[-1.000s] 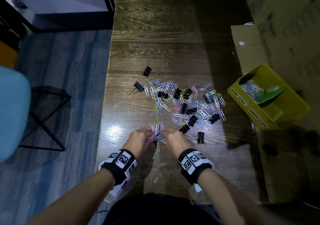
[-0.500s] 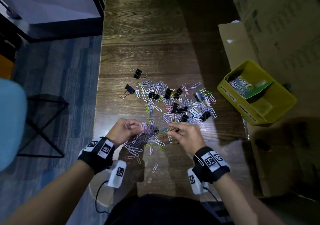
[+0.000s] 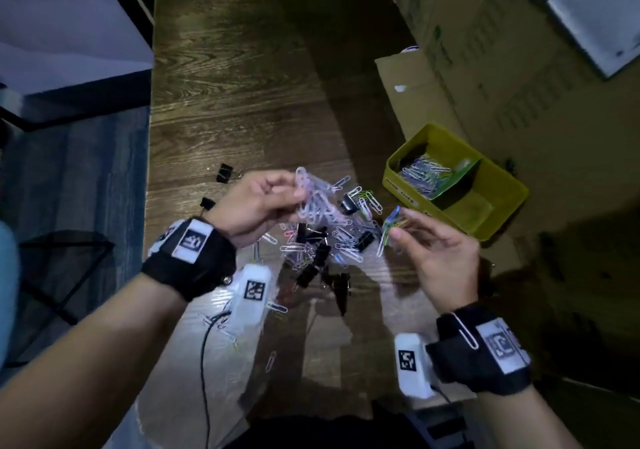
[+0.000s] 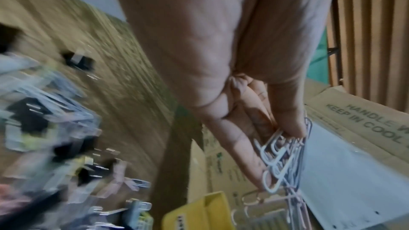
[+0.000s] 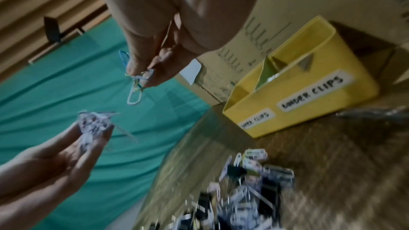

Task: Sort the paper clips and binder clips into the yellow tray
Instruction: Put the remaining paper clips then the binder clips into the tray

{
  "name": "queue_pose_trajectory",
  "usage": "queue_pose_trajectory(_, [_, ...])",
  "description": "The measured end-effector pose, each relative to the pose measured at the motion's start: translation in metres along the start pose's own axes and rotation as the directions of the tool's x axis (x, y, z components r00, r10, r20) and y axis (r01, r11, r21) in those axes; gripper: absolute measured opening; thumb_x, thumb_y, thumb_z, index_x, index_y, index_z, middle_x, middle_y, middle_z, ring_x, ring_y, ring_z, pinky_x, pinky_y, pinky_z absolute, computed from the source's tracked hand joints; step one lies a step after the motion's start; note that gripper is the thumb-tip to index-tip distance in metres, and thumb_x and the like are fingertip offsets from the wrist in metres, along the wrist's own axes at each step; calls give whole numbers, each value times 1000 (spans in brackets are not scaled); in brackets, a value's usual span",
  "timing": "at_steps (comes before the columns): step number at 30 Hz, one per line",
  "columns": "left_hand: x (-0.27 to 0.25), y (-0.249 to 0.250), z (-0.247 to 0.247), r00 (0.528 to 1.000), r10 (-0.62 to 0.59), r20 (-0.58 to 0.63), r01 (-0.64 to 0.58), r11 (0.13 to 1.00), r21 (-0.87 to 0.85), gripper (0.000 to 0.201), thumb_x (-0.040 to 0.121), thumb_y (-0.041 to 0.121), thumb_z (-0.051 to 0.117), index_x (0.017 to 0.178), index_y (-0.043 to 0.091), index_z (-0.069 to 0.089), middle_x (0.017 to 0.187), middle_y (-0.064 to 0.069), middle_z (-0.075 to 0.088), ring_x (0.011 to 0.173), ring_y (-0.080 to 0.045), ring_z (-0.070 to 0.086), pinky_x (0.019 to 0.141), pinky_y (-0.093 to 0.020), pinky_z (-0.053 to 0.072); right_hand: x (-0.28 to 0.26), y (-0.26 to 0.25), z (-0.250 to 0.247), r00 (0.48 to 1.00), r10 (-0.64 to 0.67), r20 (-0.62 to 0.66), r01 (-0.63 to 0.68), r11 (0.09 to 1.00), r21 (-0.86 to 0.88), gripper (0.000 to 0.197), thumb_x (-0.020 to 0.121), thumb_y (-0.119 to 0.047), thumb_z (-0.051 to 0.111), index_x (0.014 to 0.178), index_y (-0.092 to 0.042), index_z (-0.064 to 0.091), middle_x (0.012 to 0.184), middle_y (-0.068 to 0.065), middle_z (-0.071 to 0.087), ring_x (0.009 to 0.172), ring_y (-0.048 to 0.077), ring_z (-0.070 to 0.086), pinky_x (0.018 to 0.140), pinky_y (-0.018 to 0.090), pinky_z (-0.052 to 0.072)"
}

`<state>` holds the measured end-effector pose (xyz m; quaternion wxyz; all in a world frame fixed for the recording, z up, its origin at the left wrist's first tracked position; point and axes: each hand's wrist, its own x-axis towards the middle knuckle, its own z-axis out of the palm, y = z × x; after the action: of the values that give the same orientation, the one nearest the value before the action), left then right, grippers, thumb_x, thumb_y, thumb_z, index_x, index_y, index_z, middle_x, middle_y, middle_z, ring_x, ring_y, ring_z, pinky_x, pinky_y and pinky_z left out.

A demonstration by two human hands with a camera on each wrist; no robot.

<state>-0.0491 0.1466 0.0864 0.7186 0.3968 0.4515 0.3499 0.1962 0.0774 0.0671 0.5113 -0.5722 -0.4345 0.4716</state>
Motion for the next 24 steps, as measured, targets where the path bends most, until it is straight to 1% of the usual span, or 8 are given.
queue_pose_trajectory(4, [66,26,59,996,20,87,-17,999,-37,14,80,4,60,93,2,65,81,-7,71,69,-12,67,62,-22,57,23,-21,-29,993,-69,-97,78,993,93,32,66,-11,73,85,-37,75,70,-12,72,64,2,63,72,21,56])
queue_pose_trajectory(9, [157,10,119,1000,12,18,-16,971,240,9,81,4,67,88,-1,66,70,-7,65,62,-15,60,58,-25,52,65,-34,-57,977,-94,-191,110,991,78,31,74,5,70,100,-12,69,67,-15,71,62,1,63,68,20,55])
queue_pose_trajectory(13, [208,-24,137,998,55,-22,-20,655,756,17,78,19,73,89,6,70,79,-10,68,70,-17,60,66,-26,49,110,-23,-69,970,-54,-236,55,998,-1,35,73,5,73,105,-7,66,74,-12,70,71,5,65,74,23,56])
queue_pose_trajectory(16, [221,-39,141,999,-36,-11,22,313,949,33,82,30,65,110,13,66,107,-11,67,95,-25,63,74,-24,45,143,-7,-71,979,5,-204,-20,997,-69,33,75,3,72,107,-2,65,79,0,67,75,11,64,79,28,56])
queue_pose_trajectory(17, [222,-42,139,999,-51,12,2,269,963,34,84,27,61,116,15,63,113,-11,65,101,-27,62,79,-25,45,152,-2,-69,981,29,-189,-49,993,-103,33,76,3,72,108,-1,65,80,4,65,75,12,63,76,26,57])
queue_pose_trajectory(19, [217,-44,133,998,-25,59,-49,310,949,32,86,20,57,117,19,63,114,-11,65,103,-26,62,85,-24,45,167,8,-64,984,72,-165,-102,977,-186,31,78,1,71,109,0,64,80,5,63,73,12,62,70,21,56])
queue_pose_trajectory(22, [197,-41,118,991,135,13,-80,509,857,24,86,12,56,104,20,70,102,-4,71,96,-15,64,87,-19,46,182,24,-53,986,94,-135,-142,899,-414,29,81,-8,71,109,-7,65,84,1,64,80,13,63,74,21,51])
queue_pose_trajectory(24, [181,-42,104,978,207,-37,-106,637,763,21,86,8,55,91,20,72,92,-2,73,87,-12,66,86,-26,51,188,34,-44,989,124,-85,-150,814,-562,31,81,-11,70,112,-9,65,88,3,66,88,17,65,81,25,51])
